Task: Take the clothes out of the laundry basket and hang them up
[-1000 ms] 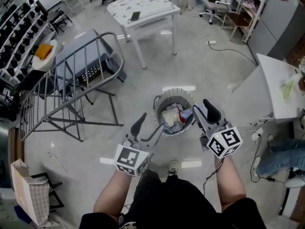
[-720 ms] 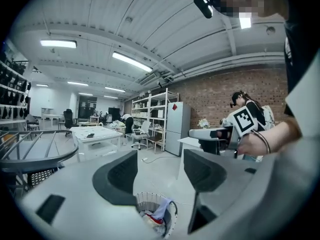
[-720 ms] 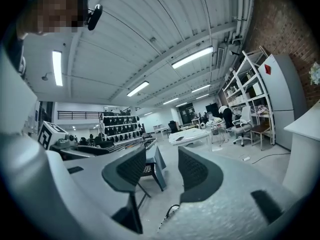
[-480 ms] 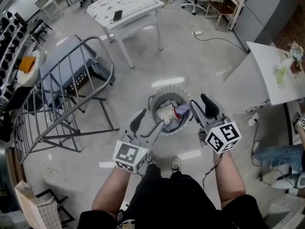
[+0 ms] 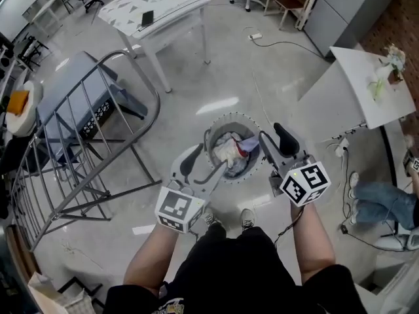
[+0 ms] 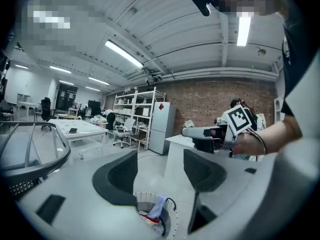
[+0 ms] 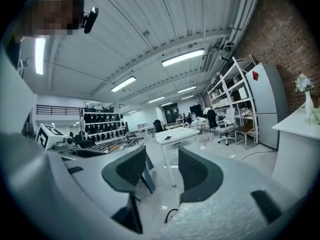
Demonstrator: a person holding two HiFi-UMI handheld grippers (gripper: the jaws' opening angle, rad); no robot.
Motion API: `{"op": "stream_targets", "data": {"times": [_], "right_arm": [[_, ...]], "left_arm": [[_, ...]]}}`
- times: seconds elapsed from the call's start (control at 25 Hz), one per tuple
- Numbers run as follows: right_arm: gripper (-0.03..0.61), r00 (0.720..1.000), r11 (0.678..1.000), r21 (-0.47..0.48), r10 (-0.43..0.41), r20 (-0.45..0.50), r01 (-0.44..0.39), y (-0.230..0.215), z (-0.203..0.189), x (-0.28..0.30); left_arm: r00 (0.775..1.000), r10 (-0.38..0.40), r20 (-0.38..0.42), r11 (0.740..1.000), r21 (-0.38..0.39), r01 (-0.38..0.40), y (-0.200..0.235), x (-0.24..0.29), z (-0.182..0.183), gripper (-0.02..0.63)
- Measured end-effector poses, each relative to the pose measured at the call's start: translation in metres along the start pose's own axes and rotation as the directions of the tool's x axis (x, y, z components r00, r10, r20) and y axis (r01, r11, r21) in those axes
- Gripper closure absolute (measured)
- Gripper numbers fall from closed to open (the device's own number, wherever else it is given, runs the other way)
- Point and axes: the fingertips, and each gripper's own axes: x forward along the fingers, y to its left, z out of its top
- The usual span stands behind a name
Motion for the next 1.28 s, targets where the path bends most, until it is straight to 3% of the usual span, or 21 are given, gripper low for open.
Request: {"op": "stream_targets", "data": {"times": [0.2,0.48,0.84,1.28], "right_arm": [[0.376,0.999,0.999,0.005,-0.032,-0.014,0.032,0.011,-0.01,0.017],[0.377,0.998,1.0,0.011,-0.027,-0.06,0.027,0.009,-0.028,0.037],[0.377,0.992,0.998,0.049,0.053,-0.114,-0.047,-0.024,-0.055,0.066],[0.377,0.972,0.992,0.088,0.107,-0.21,-0.091,-0.109,-0.114,0.093]], "left_arm": [[0.999,-0.036,-0.016,0.999,-0.016,0.036,0.021,-0.003,-0.012,0.348],[0.999,-0.031,-0.035,0.998,-0.053,0.029,0.034,-0.003,-0.033,0.348],[0.994,0.064,-0.086,0.993,-0.091,-0.072,0.044,0.019,-0.055,0.348],[0.98,0.163,-0.118,0.975,-0.133,-0.178,0.052,0.082,-0.097,0.359]]}}
